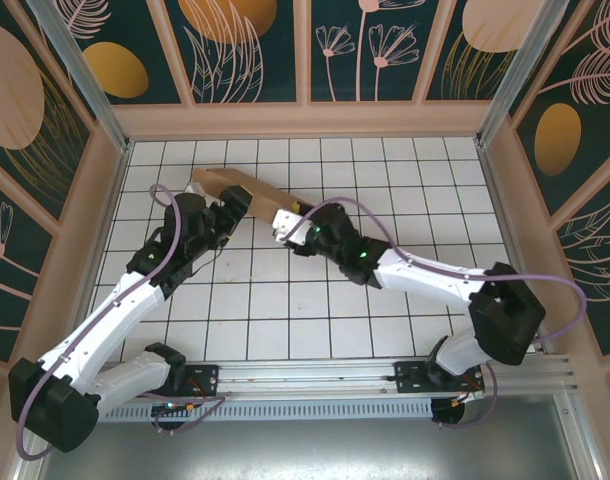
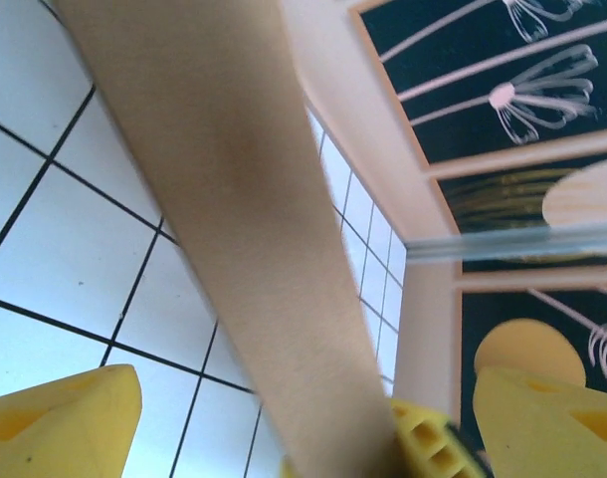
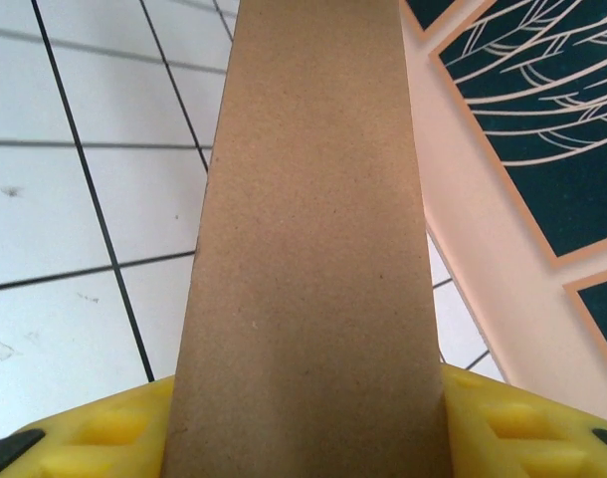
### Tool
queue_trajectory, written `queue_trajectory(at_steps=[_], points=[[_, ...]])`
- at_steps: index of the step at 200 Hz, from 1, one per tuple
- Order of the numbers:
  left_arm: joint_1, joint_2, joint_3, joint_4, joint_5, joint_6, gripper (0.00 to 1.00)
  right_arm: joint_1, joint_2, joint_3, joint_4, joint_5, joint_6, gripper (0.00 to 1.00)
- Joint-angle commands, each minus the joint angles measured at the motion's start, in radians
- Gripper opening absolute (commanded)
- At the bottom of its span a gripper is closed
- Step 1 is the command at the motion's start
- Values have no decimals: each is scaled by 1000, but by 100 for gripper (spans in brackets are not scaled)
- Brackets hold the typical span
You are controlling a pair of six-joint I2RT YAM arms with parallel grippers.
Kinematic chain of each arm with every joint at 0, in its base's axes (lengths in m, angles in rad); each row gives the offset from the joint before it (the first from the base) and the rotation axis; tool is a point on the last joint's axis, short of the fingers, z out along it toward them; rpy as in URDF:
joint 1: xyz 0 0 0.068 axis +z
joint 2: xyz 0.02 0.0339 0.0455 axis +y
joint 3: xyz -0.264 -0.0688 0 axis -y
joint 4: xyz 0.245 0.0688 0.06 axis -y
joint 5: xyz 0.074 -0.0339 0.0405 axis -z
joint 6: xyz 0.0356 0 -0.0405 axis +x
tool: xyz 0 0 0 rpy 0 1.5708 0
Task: Fold the paper box
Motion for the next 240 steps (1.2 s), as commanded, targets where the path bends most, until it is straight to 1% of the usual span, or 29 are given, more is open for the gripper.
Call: queue_trajectory(at_steps=[1, 12, 15, 29, 43, 56, 78, 93, 110, 120, 137, 185, 240], points=[[-3, -51, 89, -91, 78, 260, 84, -98, -91, 2, -27, -325, 38, 44], [-4, -86, 114, -138, 62, 360, 81, -145, -109, 6, -53, -437, 34, 45], [-5, -96, 143, -144, 60, 385, 81, -156, -112, 7, -59, -468, 31, 45], [-6, -130, 189, -148, 66, 484, 78, -195, -118, 28, -147, -616, -22, 47], [-7, -137, 229, -136, 86, 547, 75, -214, -98, 70, -234, -686, -43, 47], [-7, -125, 259, -118, 128, 585, 74, -227, -72, 107, -307, -743, -43, 46], [-8, -72, 296, -91, 223, 594, 72, -219, -37, 137, -390, -796, -52, 44], [-7, -23, 286, -78, 294, 570, 70, -218, -19, 142, -424, -810, -59, 43], [-8, 8, 209, 2, 374, 502, 68, -217, 2, 159, -478, -807, -87, 43], [-7, 24, 160, 60, 421, 462, 67, -217, 18, 183, -530, -808, -108, 45], [-7, 44, 86, 127, 450, 408, 66, -218, 34, 200, -576, -813, -130, 47], [-8, 33, -43, 155, 433, 387, 66, -216, 37, 159, -567, -785, -146, 47], [-7, 13, -160, 179, 382, 393, 65, -219, 77, 115, -528, -763, -141, 47]])
